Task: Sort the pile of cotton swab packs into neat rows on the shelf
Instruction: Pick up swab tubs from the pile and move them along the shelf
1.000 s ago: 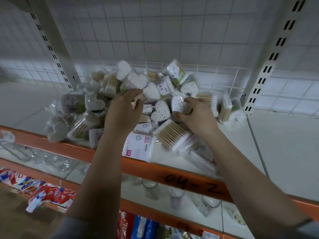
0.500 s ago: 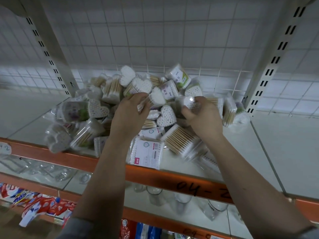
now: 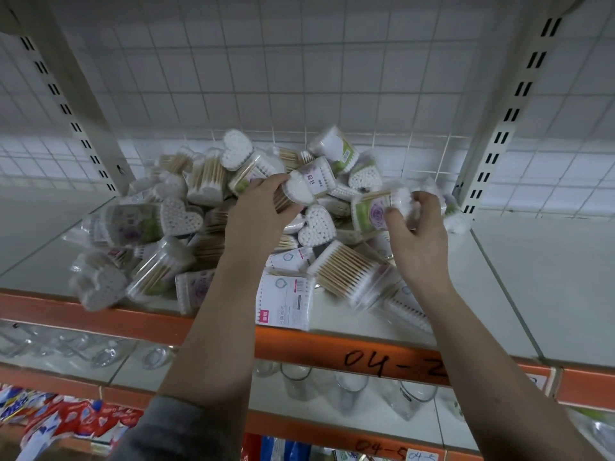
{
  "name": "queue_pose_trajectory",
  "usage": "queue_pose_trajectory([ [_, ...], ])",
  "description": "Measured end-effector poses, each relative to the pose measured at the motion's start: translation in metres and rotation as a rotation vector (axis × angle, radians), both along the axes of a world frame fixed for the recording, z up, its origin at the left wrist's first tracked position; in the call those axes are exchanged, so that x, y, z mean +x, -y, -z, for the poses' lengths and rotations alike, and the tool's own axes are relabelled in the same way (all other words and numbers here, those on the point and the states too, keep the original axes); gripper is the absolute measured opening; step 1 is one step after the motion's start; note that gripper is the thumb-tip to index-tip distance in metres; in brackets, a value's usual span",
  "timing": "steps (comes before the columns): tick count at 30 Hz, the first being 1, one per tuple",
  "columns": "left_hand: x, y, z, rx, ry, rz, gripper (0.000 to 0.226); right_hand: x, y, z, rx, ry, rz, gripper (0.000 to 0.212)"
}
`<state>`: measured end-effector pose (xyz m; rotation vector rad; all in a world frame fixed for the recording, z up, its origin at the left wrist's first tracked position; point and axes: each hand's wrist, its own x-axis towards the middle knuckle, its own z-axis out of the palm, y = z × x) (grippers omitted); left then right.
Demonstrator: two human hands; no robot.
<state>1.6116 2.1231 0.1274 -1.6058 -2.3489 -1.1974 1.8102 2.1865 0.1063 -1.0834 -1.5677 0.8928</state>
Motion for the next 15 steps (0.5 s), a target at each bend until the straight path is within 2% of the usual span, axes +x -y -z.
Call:
queue_pose_trajectory([
  [5,0.002,-0.002,-0.003,0.099,-0.007,0.044,0.046,0.004,0.004,0.003,-0.031,-0.047,0.020,0.043],
  [9,0.005,0.000,-0.011,0.238,0.088,0.114,0.043,0.009,0.009,0.000,-0.050,-0.117,0.098,0.043],
  [13,0.011,0.004,-0.021,0.305,0.128,0.191,0.039,0.017,0.016,-0.002,-0.153,-0.272,0.166,0.052],
  [15,0.016,0.005,-0.024,0.324,0.157,0.219,0.036,0.025,0.021,-0.002,-0.145,-0.311,0.189,0.041],
])
